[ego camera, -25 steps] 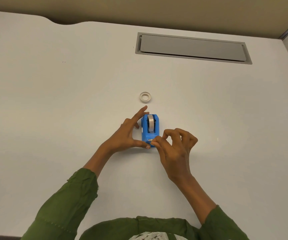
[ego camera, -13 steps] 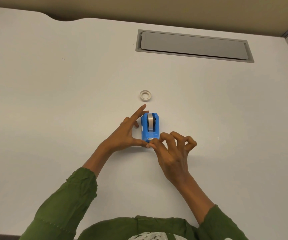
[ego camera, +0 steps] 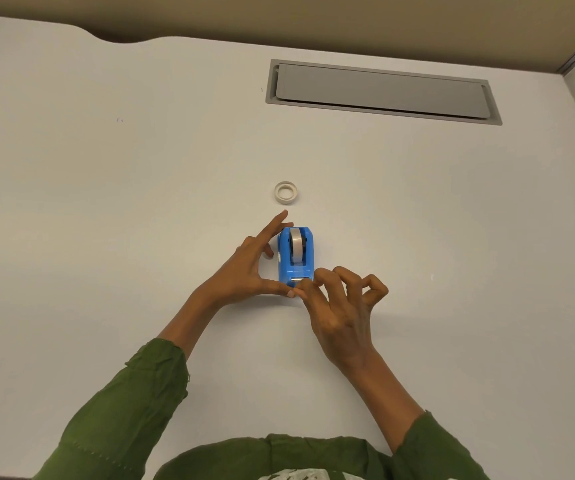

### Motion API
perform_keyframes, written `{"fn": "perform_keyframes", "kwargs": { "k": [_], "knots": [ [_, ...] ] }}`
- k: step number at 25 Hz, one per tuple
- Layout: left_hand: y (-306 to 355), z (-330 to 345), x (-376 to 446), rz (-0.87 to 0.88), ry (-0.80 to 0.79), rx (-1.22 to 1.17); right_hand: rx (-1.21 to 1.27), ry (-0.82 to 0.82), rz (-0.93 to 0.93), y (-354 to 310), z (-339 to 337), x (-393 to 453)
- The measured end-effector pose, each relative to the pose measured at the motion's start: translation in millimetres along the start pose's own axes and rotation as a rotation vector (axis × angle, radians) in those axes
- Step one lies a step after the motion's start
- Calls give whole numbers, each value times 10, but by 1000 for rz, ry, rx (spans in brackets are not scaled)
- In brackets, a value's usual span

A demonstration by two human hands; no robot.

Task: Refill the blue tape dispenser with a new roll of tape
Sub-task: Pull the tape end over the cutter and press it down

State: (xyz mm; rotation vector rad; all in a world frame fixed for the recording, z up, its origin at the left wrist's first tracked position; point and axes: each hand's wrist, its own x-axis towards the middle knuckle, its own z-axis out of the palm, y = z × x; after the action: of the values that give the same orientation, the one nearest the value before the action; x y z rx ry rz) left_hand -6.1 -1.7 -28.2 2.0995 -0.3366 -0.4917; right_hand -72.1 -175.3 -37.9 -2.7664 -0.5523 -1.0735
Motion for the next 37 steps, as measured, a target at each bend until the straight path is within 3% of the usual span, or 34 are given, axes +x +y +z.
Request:
{"fn": "perform_keyframes", "kwargs": {
  "k": [16,22,27,31,37],
  "knots": [
    [-10,-1,14,-8,1,6,8,8,-41,23,11,-113],
    [-3,-21,2,-26,-33,-2,259,-77,245,127,-71,-175],
    [-37,-37,-4,-75,-37,-12,734,-307,660,240,-111,-67],
    [-34,-43,-15,-81,-1,-18,863,-446,634,279,-89,38],
    [51,-227,-19,-83,-80,78,874,-441,641,290,-107,109]
  ]
}}
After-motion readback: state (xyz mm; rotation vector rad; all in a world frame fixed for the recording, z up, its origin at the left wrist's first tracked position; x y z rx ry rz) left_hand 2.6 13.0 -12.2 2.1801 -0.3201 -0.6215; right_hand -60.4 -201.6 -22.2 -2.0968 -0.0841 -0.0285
